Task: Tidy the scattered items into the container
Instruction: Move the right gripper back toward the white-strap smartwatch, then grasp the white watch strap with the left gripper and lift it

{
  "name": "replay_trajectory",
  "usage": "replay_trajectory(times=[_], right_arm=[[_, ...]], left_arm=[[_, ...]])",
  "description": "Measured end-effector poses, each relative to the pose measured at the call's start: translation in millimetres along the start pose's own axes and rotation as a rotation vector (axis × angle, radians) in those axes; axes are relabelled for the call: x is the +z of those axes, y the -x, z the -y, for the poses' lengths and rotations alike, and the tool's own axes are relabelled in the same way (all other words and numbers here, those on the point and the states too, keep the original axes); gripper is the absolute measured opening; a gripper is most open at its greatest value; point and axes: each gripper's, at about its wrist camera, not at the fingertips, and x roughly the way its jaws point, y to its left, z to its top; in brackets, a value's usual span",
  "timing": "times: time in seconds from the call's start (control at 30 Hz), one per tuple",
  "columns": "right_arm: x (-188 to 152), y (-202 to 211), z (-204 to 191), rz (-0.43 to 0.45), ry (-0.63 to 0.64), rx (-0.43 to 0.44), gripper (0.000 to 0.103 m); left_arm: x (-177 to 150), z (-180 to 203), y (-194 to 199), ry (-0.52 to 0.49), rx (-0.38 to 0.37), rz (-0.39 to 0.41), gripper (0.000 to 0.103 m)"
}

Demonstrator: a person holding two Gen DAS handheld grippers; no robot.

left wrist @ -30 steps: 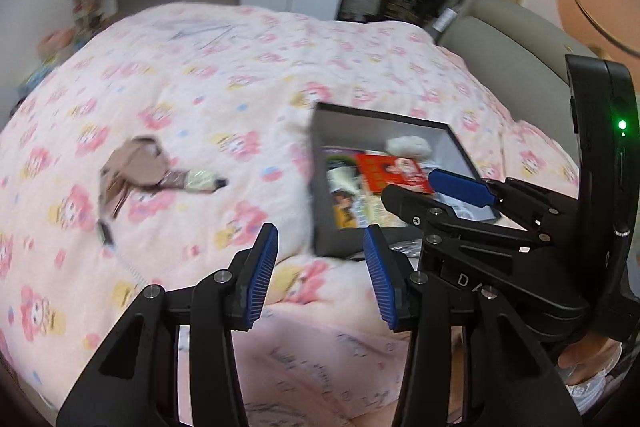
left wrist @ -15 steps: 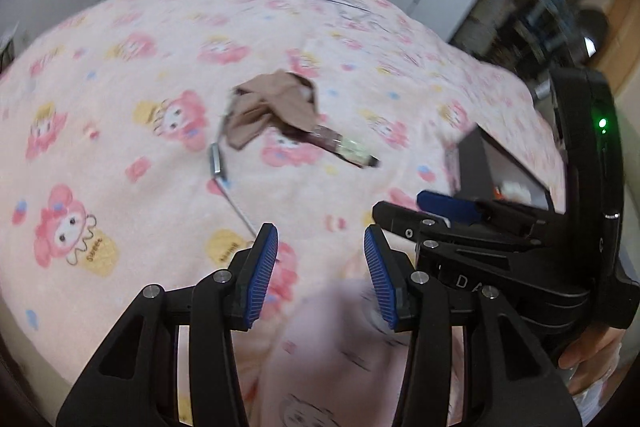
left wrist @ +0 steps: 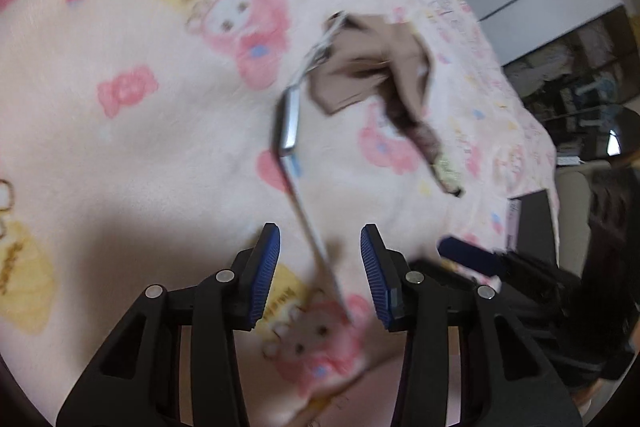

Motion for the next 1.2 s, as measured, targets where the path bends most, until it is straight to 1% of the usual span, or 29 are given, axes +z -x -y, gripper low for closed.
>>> replay_trajectory(times=[0.07,0.1,0.13,0.17,0.23,0.27,0.3,0.37,0.4,0.47,0.53,0.63,0.77,0.87,1.03,1.2], right_arm=[[-3,-6,4,-0.016,-0.009,0.009,0.046],[-5,-9,6,-0.023,-0.01,0.005,0.046],[-6,-11,6,-0.028,-0.01,0.005,0.046],[-8,-12,7,-0.035,-0.015,0.016,0.046],[-10,-12,9,-0.049,-0.047,0.07,0.046],[-11,-9,10,-0.052,-0.071,0.11,0.046],[-12,-4,10,-0.044,-0.078,0.126,0.047],[-16,9,6,-0.005,-0.064,0.107,0.051],[-19,15,5,0.011,-0.058,0.09,0.051],[-25,31,6,0.048,-0.072,0.071,0.051],[-32,46,10,0.084,-0.105,0.081,0.051],[-49,71,20,0.138,-0.145,0.075,0.052],[-86,101,37,0.188,-0.216,0.062,0.052],[-124,125,55,0.223,-0.284,0.071,0.052],[-173,144,81,0.256,-0.359,0.067,0.053],[-221,158,105,0.282,-0.429,0.05,0.054]], left_arm=[[0,-4,-12,0.021,0.01,-0.026,0.032],[1,-4,-15,0.019,0.009,-0.034,0.026],[2,-2,-17,0.014,0.002,-0.042,0.014],[3,-1,-18,0.015,-0.008,-0.051,0.007],[4,7,-17,0.006,-0.025,-0.063,0.003],[4,14,-13,-0.007,-0.038,-0.057,0.002],[3,22,-7,-0.023,-0.064,-0.048,0.002],[-1,40,6,-0.051,-0.12,-0.036,0.002],[-4,50,14,-0.07,-0.14,-0.029,0.002],[-10,71,26,-0.117,-0.151,-0.01,0.002],[-18,90,38,-0.153,-0.157,0.002,0.002],[-32,117,45,-0.197,-0.17,-0.003,0.002],[-61,149,52,-0.254,-0.199,-0.032,0.002],[-89,172,53,-0.295,-0.212,-0.051,0.002],[-138,207,43,-0.359,-0.237,-0.11,0.002],[-178,239,38,-0.441,-0.23,-0.147,0.002]])
